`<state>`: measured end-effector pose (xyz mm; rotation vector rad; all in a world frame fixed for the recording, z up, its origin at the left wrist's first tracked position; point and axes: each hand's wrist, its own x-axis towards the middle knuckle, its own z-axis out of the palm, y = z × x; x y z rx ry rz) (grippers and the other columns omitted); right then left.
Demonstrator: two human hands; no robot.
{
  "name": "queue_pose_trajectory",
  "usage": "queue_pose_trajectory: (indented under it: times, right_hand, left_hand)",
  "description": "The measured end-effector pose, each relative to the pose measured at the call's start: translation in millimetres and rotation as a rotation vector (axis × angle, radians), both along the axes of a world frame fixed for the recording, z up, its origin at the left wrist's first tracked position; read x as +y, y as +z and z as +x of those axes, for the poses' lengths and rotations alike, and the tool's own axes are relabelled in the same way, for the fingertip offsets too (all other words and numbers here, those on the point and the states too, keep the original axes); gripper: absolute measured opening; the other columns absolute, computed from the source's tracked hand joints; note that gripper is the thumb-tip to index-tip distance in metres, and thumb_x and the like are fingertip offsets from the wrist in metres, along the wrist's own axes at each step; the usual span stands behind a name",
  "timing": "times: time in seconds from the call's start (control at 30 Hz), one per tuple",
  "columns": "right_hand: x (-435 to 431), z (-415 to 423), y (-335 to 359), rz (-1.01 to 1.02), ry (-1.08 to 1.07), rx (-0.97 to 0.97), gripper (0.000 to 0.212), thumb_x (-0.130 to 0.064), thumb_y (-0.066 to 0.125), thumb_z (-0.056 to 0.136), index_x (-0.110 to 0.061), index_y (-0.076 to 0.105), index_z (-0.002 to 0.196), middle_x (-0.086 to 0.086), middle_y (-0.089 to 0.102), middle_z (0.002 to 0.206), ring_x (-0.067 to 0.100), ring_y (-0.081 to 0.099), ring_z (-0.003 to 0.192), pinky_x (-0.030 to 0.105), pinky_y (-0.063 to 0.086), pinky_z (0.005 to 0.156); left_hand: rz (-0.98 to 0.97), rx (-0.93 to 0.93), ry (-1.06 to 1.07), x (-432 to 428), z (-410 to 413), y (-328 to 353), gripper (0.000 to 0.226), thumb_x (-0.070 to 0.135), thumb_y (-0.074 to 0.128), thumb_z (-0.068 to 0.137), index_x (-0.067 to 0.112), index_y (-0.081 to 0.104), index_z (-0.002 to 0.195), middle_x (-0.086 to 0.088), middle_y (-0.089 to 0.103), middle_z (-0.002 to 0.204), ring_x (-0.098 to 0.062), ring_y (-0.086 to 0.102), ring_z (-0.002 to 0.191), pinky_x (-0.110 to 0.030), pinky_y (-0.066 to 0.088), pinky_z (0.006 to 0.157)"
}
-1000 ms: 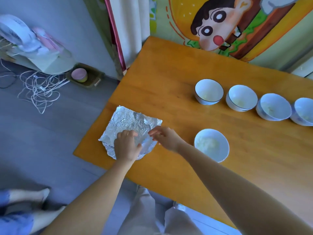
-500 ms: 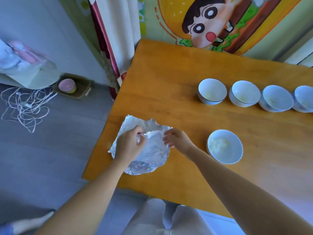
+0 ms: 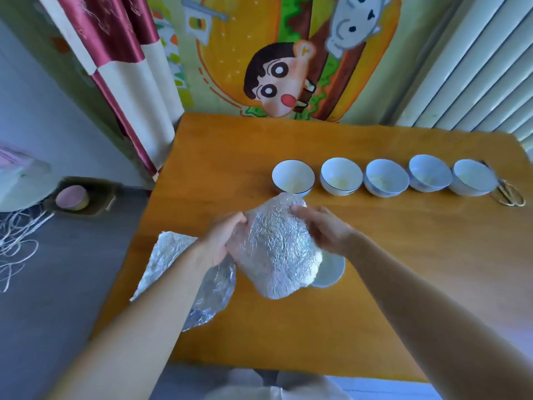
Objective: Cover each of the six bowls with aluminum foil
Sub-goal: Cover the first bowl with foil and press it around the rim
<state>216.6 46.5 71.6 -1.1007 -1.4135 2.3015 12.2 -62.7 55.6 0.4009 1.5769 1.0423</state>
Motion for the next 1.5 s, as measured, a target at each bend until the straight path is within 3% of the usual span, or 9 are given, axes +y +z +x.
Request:
queue_pose_trajectory:
  times: [0.1, 0.23, 0.47, 0.7, 0.93, 1.07, 1.3, 1.4, 1.5]
  right_hand:
    - [3, 39, -11, 0.048, -0.162, -0.122, 0.021, -0.022, 0.073, 0.084, -0.005, 0.064, 0.090, 0.013, 0.067, 0.079, 0.021, 0.066, 0.060, 0.030, 0.055, 0.059]
    - [4, 86, -31, 0.055, -0.280, -0.198, 0.018, -0.010, 0.073, 0.085, -0.006, 0.056, 0.088, 0.006, 0.060, 0.068, 0.007, 0.052, 0.039, 0.019, 0.041, 0.038]
    - [18, 132, -64, -0.056, -0.259, -0.132, 0.025, -0.021, 0.071, 0.088, -0.002, 0.060, 0.100, 0.015, 0.067, 0.088, 0.023, 0.066, 0.074, 0.033, 0.056, 0.068]
    - [17, 130, -89, 0.197, -0.366, -0.292, 0.015, -0.019, 0.068, 0.091, -0.006, 0.061, 0.088, 0.007, 0.060, 0.072, 0.018, 0.055, 0.063, 0.035, 0.049, 0.059]
    - [14, 116, -99, 0.541, -0.302, -0.540, 0.016, -0.027, 0.058, 0.096, -0.012, 0.055, 0.092, -0.004, 0.052, 0.064, 0.010, 0.045, 0.054, 0.021, 0.036, 0.051]
    - [14, 111, -105, 0.608, -0.332, -0.617, 0.014, -0.030, 0.057, 0.097, -0.017, 0.055, 0.093, -0.006, 0.057, 0.065, 0.012, 0.051, 0.053, 0.032, 0.041, 0.056]
    - [9, 103, -116, 0.688, -0.294, -0.767, 0.024, -0.038, 0.047, 0.101, -0.015, 0.052, 0.100, -0.007, 0.054, 0.062, 0.024, 0.052, 0.064, 0.033, 0.032, 0.055]
    - [6, 102, -123, 0.685, -0.304, -0.782, 0.023, -0.038, 0.044, 0.102, -0.016, 0.049, 0.100, 0.003, 0.061, 0.072, 0.033, 0.058, 0.071, 0.033, 0.032, 0.056]
    - [5, 100, -125, 0.692, -0.329, -0.787, 0.022, -0.035, 0.043, 0.102, -0.015, 0.049, 0.101, 0.007, 0.064, 0.075, 0.035, 0.060, 0.073, 0.033, 0.032, 0.057]
  left_hand:
    - [0.022, 0.169, -0.068, 10, 28, -16, 0.009, 0.020, 0.068, 0.090, 0.020, 0.066, 0.081, -0.006, 0.061, 0.079, -0.022, 0.051, 0.076, -0.028, 0.031, 0.059]
    - [-0.085, 0.000, -0.047, 20, 69, -28, 0.014, 0.029, 0.076, 0.086, 0.019, 0.075, 0.097, -0.006, 0.076, 0.096, -0.023, 0.068, 0.088, -0.035, 0.050, 0.082]
    - [-0.035, 0.261, -0.073, 21, 112, -49, 0.017, 0.011, 0.074, 0.088, 0.002, 0.068, 0.100, -0.009, 0.068, 0.084, -0.018, 0.060, 0.076, -0.015, 0.043, 0.057]
    - [0.042, 0.430, 0.038, 16, 131, -62, 0.011, 0.009, 0.071, 0.090, 0.001, 0.069, 0.096, -0.010, 0.069, 0.082, -0.017, 0.057, 0.071, -0.020, 0.041, 0.061]
    - [0.091, 0.935, -0.112, 16, 130, -77, 0.004, 0.019, 0.068, 0.093, 0.016, 0.070, 0.094, 0.011, 0.068, 0.081, -0.022, 0.058, 0.058, -0.038, 0.045, 0.053]
    - [0.107, 0.974, -0.073, 22, 126, -86, 0.009, 0.024, 0.065, 0.095, 0.016, 0.066, 0.092, 0.001, 0.063, 0.065, -0.010, 0.036, 0.041, -0.026, 0.024, 0.043]
    - [0.042, 0.986, -0.097, 28, 122, -102, 0.016, 0.029, 0.060, 0.098, 0.013, 0.064, 0.096, -0.007, 0.060, 0.061, -0.014, 0.039, 0.044, -0.031, 0.023, 0.044]
    - [0.015, 1.104, -0.074, 26, 123, -102, 0.022, 0.026, 0.059, 0.098, 0.008, 0.062, 0.110, -0.009, 0.065, 0.078, -0.020, 0.055, 0.060, -0.030, 0.034, 0.049]
    - [0.145, 1.371, -0.126, 28, 135, -96, 0.044, 0.036, 0.050, 0.094, 0.008, 0.054, 0.127, -0.014, 0.054, 0.133, -0.032, 0.053, 0.113, -0.044, 0.042, 0.088]
